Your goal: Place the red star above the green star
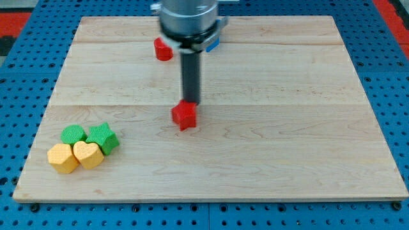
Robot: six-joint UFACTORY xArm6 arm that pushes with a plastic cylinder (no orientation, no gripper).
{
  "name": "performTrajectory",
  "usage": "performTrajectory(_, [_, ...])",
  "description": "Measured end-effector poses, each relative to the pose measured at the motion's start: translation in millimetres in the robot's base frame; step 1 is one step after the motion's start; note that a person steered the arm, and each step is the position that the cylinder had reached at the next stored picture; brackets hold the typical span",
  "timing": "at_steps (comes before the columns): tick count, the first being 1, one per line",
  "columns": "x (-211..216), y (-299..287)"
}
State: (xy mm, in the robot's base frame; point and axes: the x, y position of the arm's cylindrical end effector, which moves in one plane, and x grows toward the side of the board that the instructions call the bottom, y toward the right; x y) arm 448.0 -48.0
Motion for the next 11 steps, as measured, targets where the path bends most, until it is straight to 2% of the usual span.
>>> performTrajectory(2, [15.4, 77.5])
performTrajectory(3, [54.0, 61.9])
performTrajectory(4, [54.1, 18.0])
performTrajectory(6, [28.2, -34.7])
performTrajectory(7, [25.9, -10.0])
performTrajectory(8, [-5.5, -11.8])
performTrajectory(10, [-14.2, -51.4])
performTrajectory(11, [-12.2, 24.7])
